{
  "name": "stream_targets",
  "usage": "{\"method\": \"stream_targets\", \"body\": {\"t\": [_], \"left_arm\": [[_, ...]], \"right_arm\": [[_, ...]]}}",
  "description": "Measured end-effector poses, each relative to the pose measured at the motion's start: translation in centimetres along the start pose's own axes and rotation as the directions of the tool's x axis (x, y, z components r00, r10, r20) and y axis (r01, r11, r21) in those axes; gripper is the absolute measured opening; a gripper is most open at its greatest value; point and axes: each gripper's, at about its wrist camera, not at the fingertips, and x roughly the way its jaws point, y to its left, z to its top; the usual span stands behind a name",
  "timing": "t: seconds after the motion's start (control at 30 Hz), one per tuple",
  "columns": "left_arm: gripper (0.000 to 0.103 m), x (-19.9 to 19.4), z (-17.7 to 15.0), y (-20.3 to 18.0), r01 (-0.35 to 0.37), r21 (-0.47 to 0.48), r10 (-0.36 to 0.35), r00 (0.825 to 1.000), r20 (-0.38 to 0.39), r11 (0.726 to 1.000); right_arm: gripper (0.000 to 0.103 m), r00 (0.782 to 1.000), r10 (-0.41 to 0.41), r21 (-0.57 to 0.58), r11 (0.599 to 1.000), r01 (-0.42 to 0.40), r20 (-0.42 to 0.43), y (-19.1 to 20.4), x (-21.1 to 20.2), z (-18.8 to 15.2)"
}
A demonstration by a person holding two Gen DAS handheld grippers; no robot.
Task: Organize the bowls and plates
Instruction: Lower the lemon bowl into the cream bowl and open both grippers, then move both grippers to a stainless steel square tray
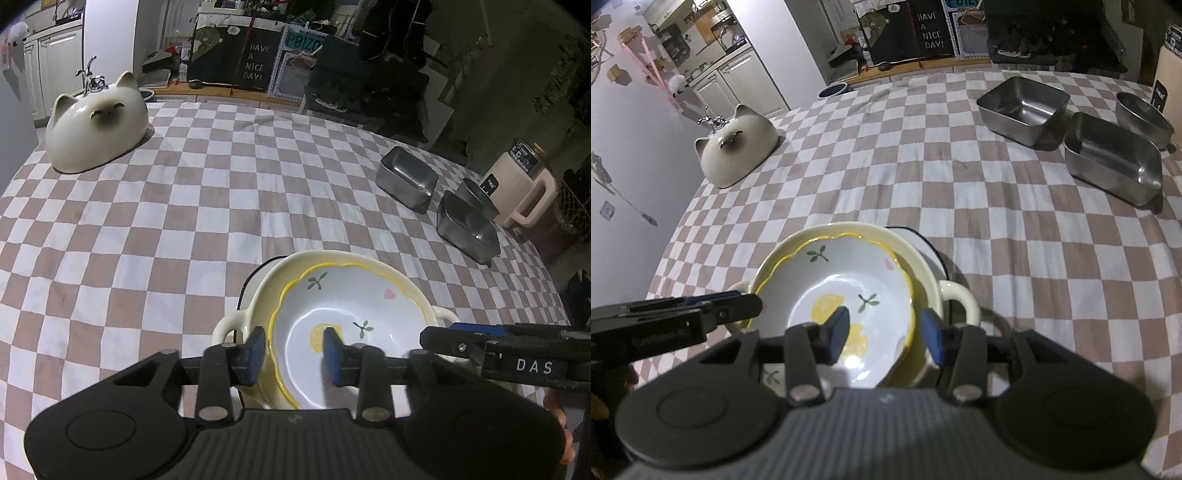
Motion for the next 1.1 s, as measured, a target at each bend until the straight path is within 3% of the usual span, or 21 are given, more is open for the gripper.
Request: {"method": "stream_targets", "body": {"t": [0.17, 0.23, 0.37, 0.43, 0.63, 0.8, 1.1], "left_arm": [[0.061, -0.6, -0.3, -0.2, -0.014, 0.012, 0.014, 1.000, 0.017, 1.000], [0.081, -0.8, -0.4, -0.1, -0.020, 0.008, 0.020, 0.999, 0.025, 1.000], [0.101, -1.1, -0.4, 0.2, -0.037, -0.018, 0.037, 0.998, 0.048, 0.999], [0.103, -1.1, -0.2, 0.1, -0.031, -0.034, 0.033, 0.998, 0.059, 0.999], [0.103, -0.6, 1.3, -2.5, 0.017, -0.024, -0.014, 0.993, 0.117, 1.000], [0.103, 0.1, 3.1, -6.1, 0.094, 0.007, -0.094, 0.978, 0.187, 0.996], [0.103, 4.8, 7.7, -13.2, 0.145, 0.154, -0.177, 0.959, 0.221, 0.977]], "right_arm": [[0.069, 1.000, 0.001, -0.053, 0.999, 0.000, 0.019, 0.4, -0.6, -0.3], [0.073, 1.000, 0.002, -0.081, 0.997, 0.000, 0.030, 0.5, -0.9, -0.4], [0.097, 0.996, -0.026, -0.105, 0.994, 0.035, 0.084, 0.1, -1.6, -0.5], [0.102, 0.992, -0.044, -0.093, 0.994, 0.054, 0.116, -0.4, -1.9, -0.4], [0.103, 0.976, -0.080, -0.018, 0.996, 0.086, 0.201, -3.0, -3.3, 0.4], [0.103, 0.956, -0.132, 0.065, 0.991, 0.119, 0.262, -5.9, -5.0, 1.5], [0.103, 0.888, -0.314, 0.275, 0.934, 0.226, 0.337, -14.5, -7.8, 5.1]]}}
